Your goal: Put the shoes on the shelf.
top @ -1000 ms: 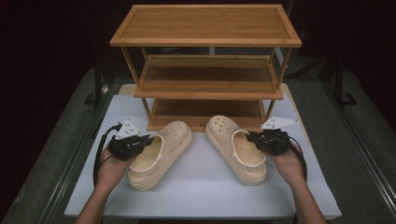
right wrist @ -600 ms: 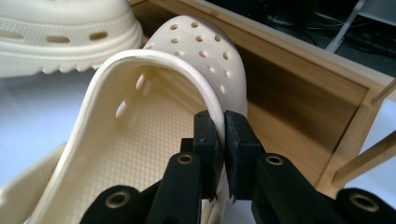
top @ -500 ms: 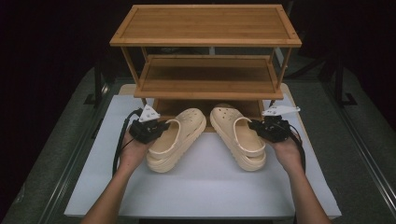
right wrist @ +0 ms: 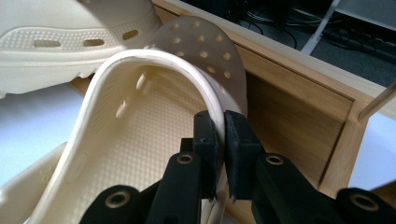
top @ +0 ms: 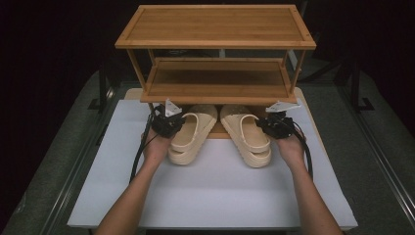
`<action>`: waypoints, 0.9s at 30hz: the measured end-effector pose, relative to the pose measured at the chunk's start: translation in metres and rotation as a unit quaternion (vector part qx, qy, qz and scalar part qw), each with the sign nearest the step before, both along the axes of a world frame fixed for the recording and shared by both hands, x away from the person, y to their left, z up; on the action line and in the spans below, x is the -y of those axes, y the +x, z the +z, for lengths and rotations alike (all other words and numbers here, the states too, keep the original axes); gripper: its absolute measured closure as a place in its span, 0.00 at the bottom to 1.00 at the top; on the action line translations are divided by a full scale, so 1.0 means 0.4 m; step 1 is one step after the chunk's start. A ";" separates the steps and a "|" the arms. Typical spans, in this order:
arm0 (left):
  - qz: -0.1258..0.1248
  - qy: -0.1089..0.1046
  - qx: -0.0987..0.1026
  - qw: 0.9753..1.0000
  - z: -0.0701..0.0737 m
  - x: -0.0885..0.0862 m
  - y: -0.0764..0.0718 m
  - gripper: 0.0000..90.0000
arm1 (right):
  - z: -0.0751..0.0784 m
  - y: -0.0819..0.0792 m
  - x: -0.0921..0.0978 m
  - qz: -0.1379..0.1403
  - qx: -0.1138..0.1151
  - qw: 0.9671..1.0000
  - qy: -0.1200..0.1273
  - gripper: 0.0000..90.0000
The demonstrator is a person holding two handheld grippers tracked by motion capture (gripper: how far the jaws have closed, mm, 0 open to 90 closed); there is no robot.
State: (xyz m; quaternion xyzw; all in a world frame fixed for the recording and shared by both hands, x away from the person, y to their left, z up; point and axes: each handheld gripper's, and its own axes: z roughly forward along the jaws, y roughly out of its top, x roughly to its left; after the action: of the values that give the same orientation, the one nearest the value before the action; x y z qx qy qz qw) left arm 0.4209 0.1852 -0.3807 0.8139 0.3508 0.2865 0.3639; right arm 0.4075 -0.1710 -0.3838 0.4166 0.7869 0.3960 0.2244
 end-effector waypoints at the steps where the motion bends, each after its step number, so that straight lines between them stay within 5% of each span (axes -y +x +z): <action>1: 0.002 0.002 0.001 1.000 -0.003 0.003 0.004 0.93 | -0.003 0.005 -0.002 0.000 0.004 1.000 -0.003 0.93; 11: 0.017 0.019 0.011 1.000 -0.019 0.035 0.022 0.93 | -0.026 0.027 -0.033 -0.015 0.011 1.000 -0.015 0.93; 22: 0.007 0.041 0.017 0.999 -0.024 0.060 0.020 0.90 | -0.031 0.034 -0.045 -0.023 0.019 1.000 -0.007 0.90; 27: 0.003 0.011 0.005 1.000 -0.023 0.049 0.023 0.83 | -0.029 0.032 -0.036 -0.019 0.015 1.000 0.012 0.82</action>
State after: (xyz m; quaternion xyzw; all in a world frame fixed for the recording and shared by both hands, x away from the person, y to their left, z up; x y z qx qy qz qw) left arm 0.4300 0.1658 -0.3897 0.8154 0.3486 0.2955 0.3552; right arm 0.4201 -0.1565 -0.3955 0.4285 0.7702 0.4074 0.2390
